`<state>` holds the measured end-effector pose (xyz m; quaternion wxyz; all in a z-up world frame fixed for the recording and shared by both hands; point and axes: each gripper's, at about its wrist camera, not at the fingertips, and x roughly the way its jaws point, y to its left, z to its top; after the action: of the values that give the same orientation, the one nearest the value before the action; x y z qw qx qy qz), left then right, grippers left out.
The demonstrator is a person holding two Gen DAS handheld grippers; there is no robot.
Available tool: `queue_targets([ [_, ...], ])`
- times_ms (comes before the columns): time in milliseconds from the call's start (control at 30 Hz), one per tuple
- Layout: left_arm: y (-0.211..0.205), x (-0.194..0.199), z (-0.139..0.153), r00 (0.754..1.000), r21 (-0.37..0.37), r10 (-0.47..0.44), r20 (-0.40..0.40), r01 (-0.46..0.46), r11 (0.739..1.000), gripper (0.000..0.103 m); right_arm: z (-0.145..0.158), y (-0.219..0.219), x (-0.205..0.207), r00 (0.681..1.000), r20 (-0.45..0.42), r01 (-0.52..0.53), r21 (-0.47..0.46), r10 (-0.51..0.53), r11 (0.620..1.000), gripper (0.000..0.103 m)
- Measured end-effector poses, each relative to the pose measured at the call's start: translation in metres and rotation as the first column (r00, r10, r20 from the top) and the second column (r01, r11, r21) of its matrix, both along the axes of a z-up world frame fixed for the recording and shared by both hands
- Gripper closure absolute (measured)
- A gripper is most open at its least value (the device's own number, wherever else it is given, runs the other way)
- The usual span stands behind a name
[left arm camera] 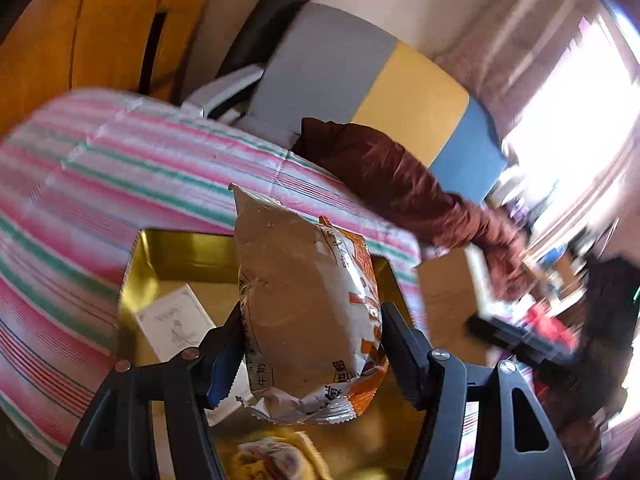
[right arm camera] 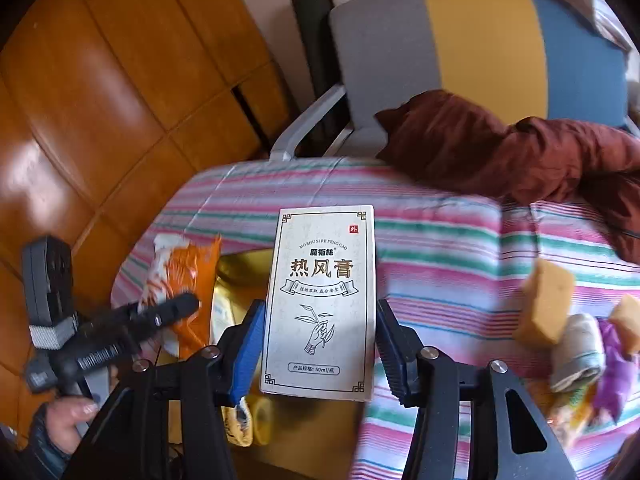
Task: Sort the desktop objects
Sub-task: 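Carry the snack bag and white box into the gold tray and release both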
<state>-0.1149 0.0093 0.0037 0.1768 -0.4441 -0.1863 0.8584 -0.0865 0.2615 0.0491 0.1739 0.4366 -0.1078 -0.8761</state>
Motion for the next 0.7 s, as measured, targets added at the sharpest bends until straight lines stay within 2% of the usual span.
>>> queue_targets([
  [67,0.000,-0.002,-0.002,1.000,-0.012,0.009,-0.003,-0.009,1.000,0.038,-0.005,-0.011,0.000,1.000,0.014,-0.013,0.005,0.013,1.000,0.050],
  [167,0.002,-0.011,-0.015,0.999,-0.010,0.022,0.046,-0.022,1.000,0.038,-0.011,-0.026,-0.003,0.999,0.029,-0.030,0.023,0.029,0.999,0.050],
  [267,-0.002,-0.017,-0.024,0.996,-0.072,0.076,0.055,-0.072,0.995,0.036,-0.018,-0.036,-0.007,0.999,0.045,-0.031,0.045,0.029,0.998,0.050],
  [333,-0.011,-0.019,-0.027,0.992,-0.069,0.103,0.077,-0.098,0.993,0.036,-0.024,-0.042,-0.013,0.998,0.065,-0.030,0.049,0.027,0.998,0.050],
  [700,-0.045,0.018,-0.006,0.985,-0.121,0.172,-0.033,-0.175,0.977,0.036,-0.075,-0.076,-0.031,0.984,0.174,-0.053,0.090,0.037,0.994,0.049],
])
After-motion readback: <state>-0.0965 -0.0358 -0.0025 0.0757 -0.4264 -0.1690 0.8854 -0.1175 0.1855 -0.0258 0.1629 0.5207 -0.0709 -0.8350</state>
